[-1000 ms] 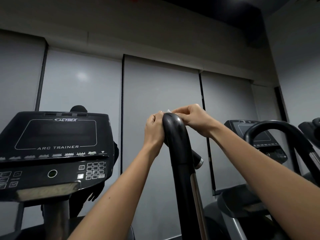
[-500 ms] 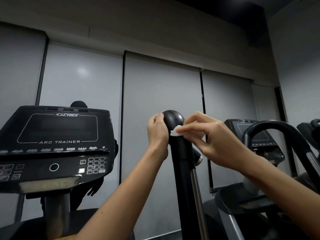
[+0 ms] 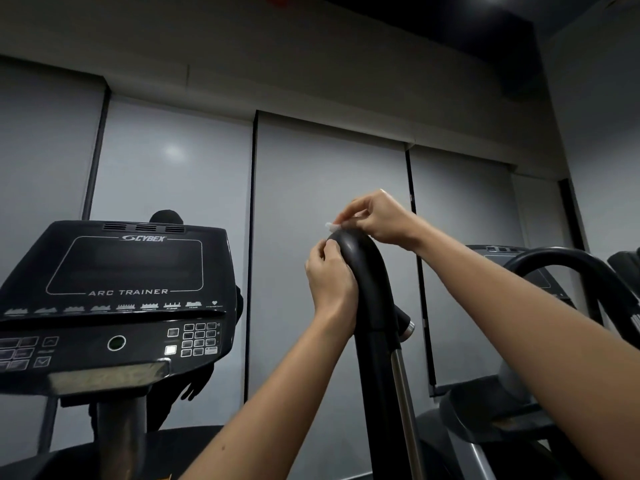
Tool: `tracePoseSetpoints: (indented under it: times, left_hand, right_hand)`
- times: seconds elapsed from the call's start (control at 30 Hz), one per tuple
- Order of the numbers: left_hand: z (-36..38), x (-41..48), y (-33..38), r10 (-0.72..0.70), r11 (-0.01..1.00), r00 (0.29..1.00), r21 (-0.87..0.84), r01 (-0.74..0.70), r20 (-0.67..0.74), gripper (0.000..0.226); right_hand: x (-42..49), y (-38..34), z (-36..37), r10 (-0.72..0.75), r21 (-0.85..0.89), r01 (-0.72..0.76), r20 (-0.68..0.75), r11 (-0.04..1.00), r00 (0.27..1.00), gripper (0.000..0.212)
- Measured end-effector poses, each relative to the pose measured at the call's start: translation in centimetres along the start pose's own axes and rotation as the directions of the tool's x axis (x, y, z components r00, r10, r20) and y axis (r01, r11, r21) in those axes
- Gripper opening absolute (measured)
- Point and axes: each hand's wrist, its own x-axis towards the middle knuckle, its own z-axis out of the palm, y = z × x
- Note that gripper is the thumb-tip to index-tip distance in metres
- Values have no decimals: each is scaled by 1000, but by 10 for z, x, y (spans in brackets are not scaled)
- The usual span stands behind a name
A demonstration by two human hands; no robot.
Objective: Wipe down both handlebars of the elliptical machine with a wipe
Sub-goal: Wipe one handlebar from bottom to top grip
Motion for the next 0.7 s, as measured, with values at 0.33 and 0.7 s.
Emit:
tracePoseSetpoints:
  times: [0.33, 0.7]
  left_hand:
    - [0, -6, 5, -28, 1000, 1000, -7, 28, 15, 55]
    - [2, 21, 28, -67, 988, 998, 136, 66, 4, 26]
  right_hand:
    - [-48, -38, -30, -147, -99, 164, 156, 982, 977, 17]
    - [-33, -6, 9, 30, 227, 34, -271, 973, 962, 6]
